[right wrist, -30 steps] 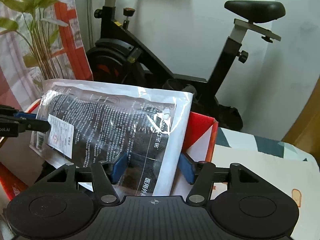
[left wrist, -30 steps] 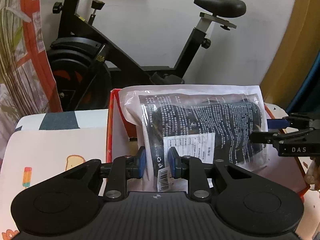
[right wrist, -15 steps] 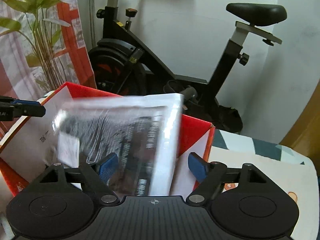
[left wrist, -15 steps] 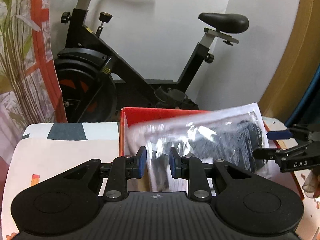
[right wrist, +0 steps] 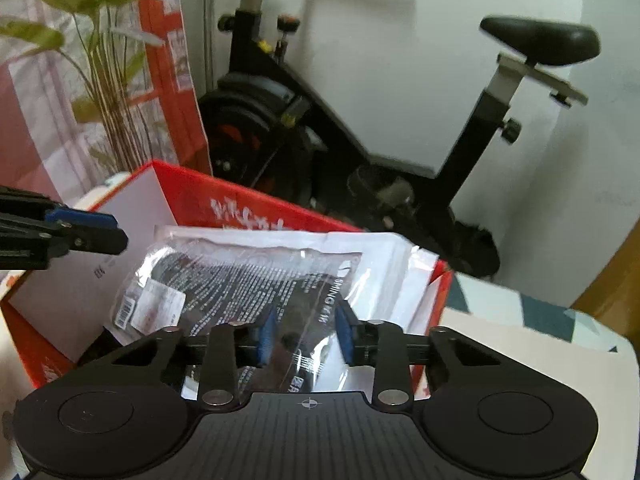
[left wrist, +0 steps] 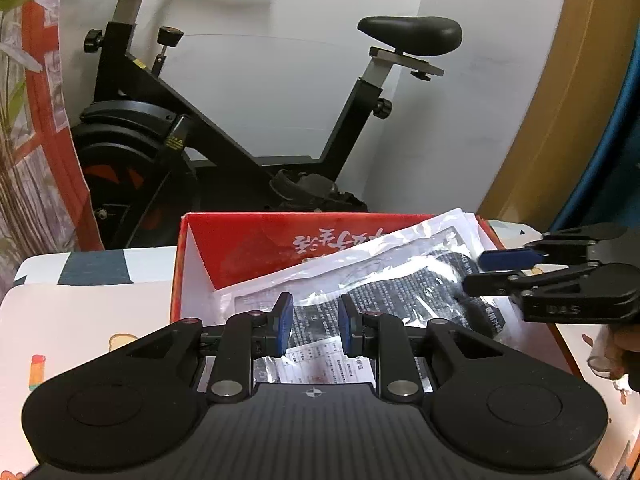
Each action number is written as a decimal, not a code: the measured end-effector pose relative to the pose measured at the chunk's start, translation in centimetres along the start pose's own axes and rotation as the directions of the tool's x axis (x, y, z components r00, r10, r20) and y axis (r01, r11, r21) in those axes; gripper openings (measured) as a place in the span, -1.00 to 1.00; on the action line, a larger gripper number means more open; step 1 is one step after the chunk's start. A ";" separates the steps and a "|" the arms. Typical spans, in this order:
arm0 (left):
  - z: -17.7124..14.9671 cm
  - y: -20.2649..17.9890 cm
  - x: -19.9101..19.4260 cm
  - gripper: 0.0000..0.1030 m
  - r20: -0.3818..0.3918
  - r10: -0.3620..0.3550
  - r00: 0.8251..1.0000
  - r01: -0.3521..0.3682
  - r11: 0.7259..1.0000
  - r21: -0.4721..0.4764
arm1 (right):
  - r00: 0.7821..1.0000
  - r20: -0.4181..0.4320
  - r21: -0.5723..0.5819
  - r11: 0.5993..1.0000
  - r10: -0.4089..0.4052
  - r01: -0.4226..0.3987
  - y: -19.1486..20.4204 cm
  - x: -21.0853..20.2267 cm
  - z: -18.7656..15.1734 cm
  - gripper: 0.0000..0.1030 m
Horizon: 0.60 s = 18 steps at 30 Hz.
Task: Organize soft objects
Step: 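Lower both packets into the red box and open both tools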
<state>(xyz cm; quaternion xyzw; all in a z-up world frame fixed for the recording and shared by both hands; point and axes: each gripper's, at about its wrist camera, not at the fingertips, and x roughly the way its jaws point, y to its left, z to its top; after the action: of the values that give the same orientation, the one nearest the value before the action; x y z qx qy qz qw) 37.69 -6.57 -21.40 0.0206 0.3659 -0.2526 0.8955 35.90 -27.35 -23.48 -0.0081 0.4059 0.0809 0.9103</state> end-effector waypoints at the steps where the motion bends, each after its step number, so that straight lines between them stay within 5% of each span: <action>1: 0.0 0.0 0.1 -0.52 -0.002 0.000 1.000 0.000 1.000 -0.001 | 1.000 -0.023 0.009 1.000 0.005 -0.005 -0.1 0.7 0.2 -0.53; 4: -0.1 0.1 0.2 -0.52 -0.006 -0.001 1.000 0.001 1.000 -0.005 | 0.993 -0.116 0.020 0.999 0.035 -0.033 0.2 2.9 0.5 -0.54; 12: -0.3 0.3 0.2 -0.52 -0.010 -0.002 1.000 0.001 1.000 -0.016 | 0.931 -0.362 -0.002 0.999 0.037 -0.040 1.1 7.8 0.5 -0.55; 15: -0.4 0.3 0.1 -0.52 -0.007 0.010 1.000 -0.010 1.000 -0.013 | 0.932 -0.362 0.003 1.000 0.030 -0.031 1.1 7.6 0.9 -0.54; 18: -0.5 0.3 -0.7 -0.52 0.007 0.019 1.000 -0.019 1.000 -0.014 | 0.958 -0.287 -0.010 1.000 0.012 -0.016 1.5 5.5 1.1 -0.43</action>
<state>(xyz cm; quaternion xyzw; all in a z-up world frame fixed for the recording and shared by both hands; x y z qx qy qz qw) 37.07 -5.86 -21.34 0.0168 0.3641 -0.2416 0.8993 40.13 -25.05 -26.72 -0.0222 0.5330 0.0876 0.8413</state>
